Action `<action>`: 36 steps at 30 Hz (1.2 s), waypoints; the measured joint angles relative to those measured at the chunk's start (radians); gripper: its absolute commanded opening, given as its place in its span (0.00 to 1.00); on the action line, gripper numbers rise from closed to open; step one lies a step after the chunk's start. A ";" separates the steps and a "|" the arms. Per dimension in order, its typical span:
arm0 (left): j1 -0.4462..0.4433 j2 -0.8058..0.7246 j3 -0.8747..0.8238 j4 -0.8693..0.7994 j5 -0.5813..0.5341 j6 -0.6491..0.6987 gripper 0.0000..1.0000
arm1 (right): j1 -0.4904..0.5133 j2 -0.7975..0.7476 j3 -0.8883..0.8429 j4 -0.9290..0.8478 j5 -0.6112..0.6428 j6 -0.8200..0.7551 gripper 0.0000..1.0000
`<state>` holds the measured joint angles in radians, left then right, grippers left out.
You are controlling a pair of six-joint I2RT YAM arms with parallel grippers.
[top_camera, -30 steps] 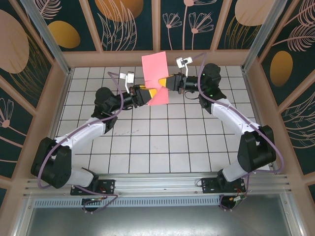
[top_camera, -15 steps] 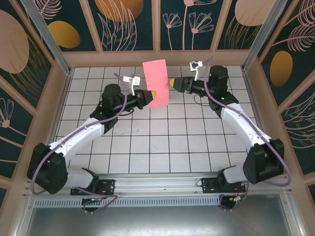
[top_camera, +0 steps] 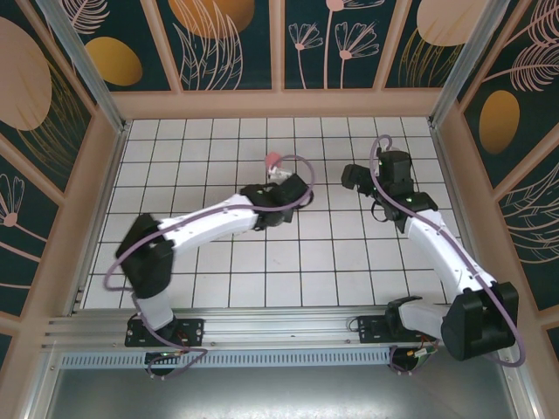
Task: Fold a paper plane with a square sheet of paper (fold left side to right side)
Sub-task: Turn over the paper at the center of the table.
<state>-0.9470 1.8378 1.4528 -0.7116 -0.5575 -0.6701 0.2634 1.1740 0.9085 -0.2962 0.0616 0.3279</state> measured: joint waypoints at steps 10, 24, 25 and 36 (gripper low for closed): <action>-0.021 0.323 0.231 -0.364 -0.103 -0.175 0.07 | 0.000 -0.072 -0.041 -0.005 0.071 -0.001 0.99; -0.010 0.518 0.494 -0.377 0.114 -0.072 0.30 | 0.000 -0.071 -0.050 0.000 0.030 -0.009 0.99; -0.005 0.529 0.504 -0.375 0.130 -0.061 0.33 | 0.000 -0.071 -0.050 0.000 0.024 -0.009 0.99; 0.083 0.456 0.440 -0.133 0.476 0.045 0.66 | 0.000 -0.008 -0.049 -0.022 -0.007 -0.011 0.99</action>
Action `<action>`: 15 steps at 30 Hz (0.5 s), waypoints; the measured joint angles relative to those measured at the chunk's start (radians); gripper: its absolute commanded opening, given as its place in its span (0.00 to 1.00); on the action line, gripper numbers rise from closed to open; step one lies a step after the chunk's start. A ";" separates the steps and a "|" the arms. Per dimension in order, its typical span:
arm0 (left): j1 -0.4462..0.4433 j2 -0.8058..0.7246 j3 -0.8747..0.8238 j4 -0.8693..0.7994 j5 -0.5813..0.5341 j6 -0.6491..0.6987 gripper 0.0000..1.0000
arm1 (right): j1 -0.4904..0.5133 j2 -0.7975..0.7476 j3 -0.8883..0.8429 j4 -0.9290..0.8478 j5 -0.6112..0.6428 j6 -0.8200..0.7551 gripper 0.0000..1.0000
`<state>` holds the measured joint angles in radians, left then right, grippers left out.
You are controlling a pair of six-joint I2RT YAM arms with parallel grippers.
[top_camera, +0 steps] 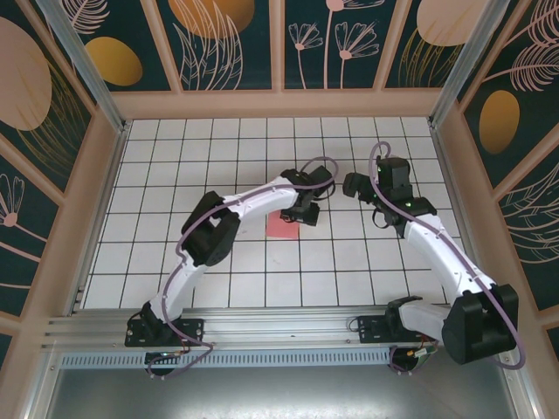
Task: Fold a paper plane with a square sheet of paper (fold left side to right side)
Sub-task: Turn over the paper at the center of the table, then rotate the paper at the center of the table.
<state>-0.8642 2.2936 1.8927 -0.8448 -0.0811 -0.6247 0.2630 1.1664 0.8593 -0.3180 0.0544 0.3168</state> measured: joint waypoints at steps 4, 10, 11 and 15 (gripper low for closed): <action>0.070 -0.173 -0.171 0.164 0.114 0.007 0.68 | 0.000 0.031 0.000 0.010 -0.071 0.011 0.95; 0.225 -0.493 -0.498 0.459 0.230 -0.001 0.71 | 0.040 0.203 0.039 0.118 -0.255 0.082 0.86; 0.257 -0.542 -0.560 0.511 0.254 -0.008 0.70 | 0.056 0.248 0.052 0.140 -0.286 0.093 0.84; 0.370 -0.650 -0.763 0.687 0.335 -0.034 0.70 | 0.119 0.432 0.143 0.191 -0.372 0.124 0.74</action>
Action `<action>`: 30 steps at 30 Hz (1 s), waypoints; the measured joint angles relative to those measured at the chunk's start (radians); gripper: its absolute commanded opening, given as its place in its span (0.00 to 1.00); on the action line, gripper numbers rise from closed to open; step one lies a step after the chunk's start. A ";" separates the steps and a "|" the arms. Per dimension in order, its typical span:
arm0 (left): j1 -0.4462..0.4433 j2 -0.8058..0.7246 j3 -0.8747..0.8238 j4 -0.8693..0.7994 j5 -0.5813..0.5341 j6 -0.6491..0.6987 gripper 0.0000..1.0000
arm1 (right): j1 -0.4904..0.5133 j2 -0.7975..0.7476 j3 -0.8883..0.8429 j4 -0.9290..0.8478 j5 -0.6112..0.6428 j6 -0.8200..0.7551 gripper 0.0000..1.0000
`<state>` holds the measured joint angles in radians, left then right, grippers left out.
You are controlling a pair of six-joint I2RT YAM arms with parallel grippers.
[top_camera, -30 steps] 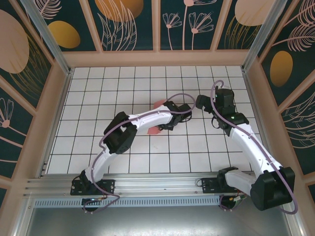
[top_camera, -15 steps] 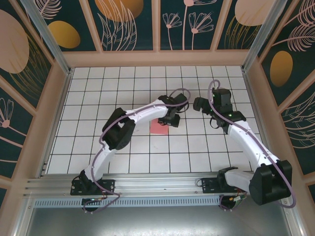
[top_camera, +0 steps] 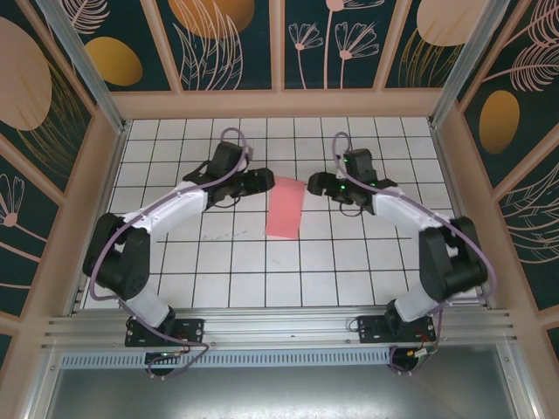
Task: Fold a paper plane with a square sheet of paper (fold left side to right side)
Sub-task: Rotate the paper at the center of the table.
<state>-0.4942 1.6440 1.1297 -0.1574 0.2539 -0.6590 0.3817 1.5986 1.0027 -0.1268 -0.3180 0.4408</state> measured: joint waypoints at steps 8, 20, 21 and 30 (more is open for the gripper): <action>0.027 0.018 -0.126 0.140 0.110 -0.032 0.71 | 0.044 0.240 0.174 0.083 -0.097 0.040 0.63; 0.027 0.188 -0.121 0.206 0.183 -0.053 0.70 | 0.044 0.391 0.259 0.078 -0.126 0.037 0.60; 0.027 0.196 -0.117 0.206 0.188 -0.054 0.70 | 0.044 0.395 0.260 0.078 -0.126 0.037 0.59; 0.027 0.230 -0.101 0.235 0.247 -0.075 0.70 | 0.044 0.421 0.260 0.078 -0.125 0.035 0.58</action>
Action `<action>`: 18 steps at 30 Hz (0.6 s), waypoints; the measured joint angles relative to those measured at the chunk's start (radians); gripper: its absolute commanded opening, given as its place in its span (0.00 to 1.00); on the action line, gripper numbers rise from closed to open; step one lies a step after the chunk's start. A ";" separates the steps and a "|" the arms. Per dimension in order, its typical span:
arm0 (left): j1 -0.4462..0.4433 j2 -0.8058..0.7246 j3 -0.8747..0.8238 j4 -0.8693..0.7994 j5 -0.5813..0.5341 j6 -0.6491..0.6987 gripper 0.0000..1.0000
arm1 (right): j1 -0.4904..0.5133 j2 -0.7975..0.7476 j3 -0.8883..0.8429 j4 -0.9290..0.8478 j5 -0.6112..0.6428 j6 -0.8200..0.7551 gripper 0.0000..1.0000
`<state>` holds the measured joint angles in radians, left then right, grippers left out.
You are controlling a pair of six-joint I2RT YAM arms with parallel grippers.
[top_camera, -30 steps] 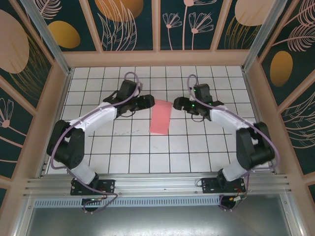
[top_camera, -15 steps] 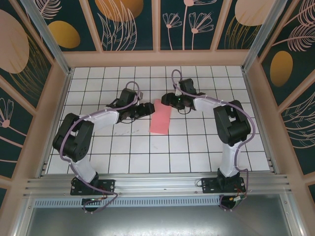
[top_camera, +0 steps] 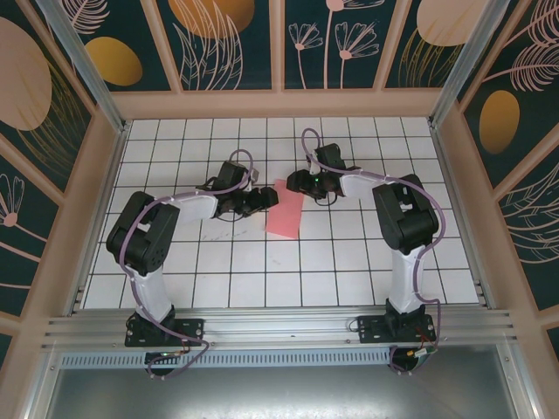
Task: Fold a paper plane with a square sheet of paper (fold left side to right side)
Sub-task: Rotate the paper at the center of the table.
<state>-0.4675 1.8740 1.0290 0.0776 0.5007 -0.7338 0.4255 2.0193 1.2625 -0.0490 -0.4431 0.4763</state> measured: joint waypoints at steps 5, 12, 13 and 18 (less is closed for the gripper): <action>-0.011 0.035 0.019 0.002 0.023 -0.005 0.69 | 0.000 0.000 0.000 0.000 0.000 -0.003 0.58; -0.032 0.060 0.053 -0.014 0.030 -0.003 0.70 | 0.000 0.000 0.000 0.000 0.000 -0.003 0.57; -0.034 0.060 0.058 -0.019 0.024 -0.001 0.70 | 0.000 0.000 0.000 0.000 0.000 -0.003 0.57; -0.037 0.060 0.065 -0.041 -0.019 0.004 0.70 | 0.000 0.000 0.000 0.000 0.000 -0.007 0.56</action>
<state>-0.5041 1.9339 1.0943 0.0368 0.4816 -0.7296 0.4255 2.0197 1.2625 -0.0486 -0.4431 0.4694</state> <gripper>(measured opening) 0.701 0.567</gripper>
